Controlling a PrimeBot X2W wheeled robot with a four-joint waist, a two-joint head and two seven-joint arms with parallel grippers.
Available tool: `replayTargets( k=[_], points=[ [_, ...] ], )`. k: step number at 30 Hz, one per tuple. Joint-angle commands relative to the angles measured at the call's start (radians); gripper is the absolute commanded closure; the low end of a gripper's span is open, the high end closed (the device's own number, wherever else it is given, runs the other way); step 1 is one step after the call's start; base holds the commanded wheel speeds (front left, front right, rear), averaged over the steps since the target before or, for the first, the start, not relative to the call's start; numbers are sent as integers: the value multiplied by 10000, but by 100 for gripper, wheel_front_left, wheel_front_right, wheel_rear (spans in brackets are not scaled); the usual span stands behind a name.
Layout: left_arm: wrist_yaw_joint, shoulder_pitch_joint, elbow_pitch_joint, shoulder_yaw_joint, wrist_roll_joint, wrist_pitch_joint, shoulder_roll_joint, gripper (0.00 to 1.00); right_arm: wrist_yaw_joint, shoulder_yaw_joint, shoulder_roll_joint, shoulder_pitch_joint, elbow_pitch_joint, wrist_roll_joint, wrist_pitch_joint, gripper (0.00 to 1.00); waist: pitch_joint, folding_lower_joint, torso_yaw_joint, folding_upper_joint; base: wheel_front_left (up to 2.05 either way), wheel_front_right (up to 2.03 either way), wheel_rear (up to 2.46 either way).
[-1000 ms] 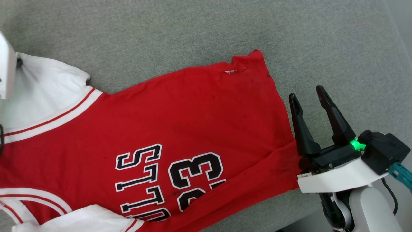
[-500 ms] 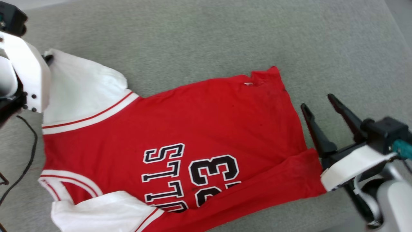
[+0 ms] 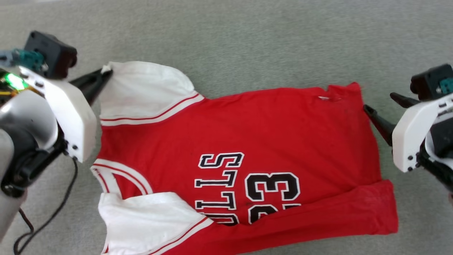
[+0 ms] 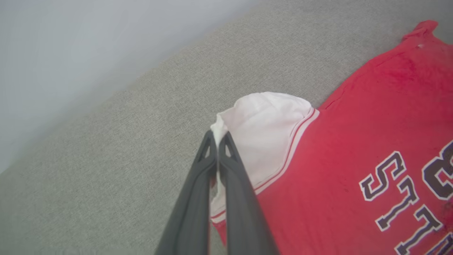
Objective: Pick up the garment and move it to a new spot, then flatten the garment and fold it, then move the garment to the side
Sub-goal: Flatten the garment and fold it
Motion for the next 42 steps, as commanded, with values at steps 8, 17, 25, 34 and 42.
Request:
replayTargets(
  k=[8, 17, 25, 34, 42],
  points=[
    [718, 1255, -1680, 219, 84, -660, 30, 100, -3, 999, -621, -1642, 1200, 610, 1507, 0, 653, 1, 962, 0, 0, 0, 0],
    [1026, 1811, -2348, 132, 102, -1033, -175, 100, -3, 1923, -653, -1980, 2640, 467, 1489, 0, 948, 1, 1485, 0, 0, 0, 0],
    [1060, 2015, -2136, 10, 152, -1199, -267, 100, -2, 2599, -631, -1755, 3353, 806, 1172, 100, 819, 1, 1549, 0, 0, 0, 0],
    [1337, 2692, -1667, 179, -3, -1601, -191, 100, -5, 1929, -746, -1855, 3390, 1216, -112, 100, -115, 1, 1162, 0, 0, 0, 0],
    [1664, 3852, -1609, 249, -241, -1863, -20, 100, -5, 1365, -744, -751, 2874, 1706, -1031, 100, -1248, 1, 893, 0, 0, 0, 0]
  ],
)
